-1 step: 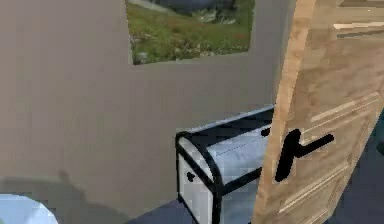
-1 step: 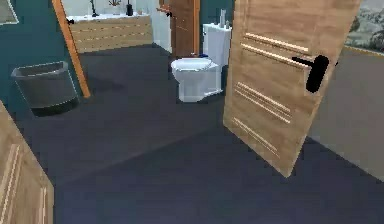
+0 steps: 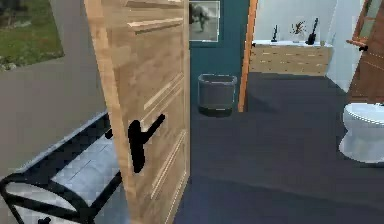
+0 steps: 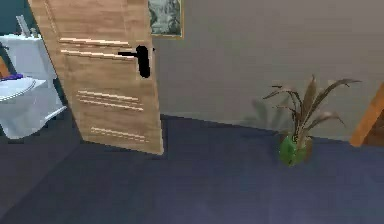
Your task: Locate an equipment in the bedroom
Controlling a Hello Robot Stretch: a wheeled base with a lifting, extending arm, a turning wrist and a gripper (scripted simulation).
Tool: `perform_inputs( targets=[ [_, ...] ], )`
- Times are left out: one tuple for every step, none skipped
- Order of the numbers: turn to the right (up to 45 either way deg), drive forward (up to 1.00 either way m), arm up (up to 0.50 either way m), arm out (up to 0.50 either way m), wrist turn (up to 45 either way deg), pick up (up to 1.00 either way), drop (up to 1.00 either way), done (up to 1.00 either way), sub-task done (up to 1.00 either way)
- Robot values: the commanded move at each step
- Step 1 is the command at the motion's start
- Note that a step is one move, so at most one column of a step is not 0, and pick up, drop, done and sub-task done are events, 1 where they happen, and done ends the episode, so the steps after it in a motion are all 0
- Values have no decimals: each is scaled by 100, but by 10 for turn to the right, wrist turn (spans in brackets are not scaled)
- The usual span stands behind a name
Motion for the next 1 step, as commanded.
perform_inputs(
  targets=[
    [450,0,0,0,0,0,0,0,0]
  ],
)
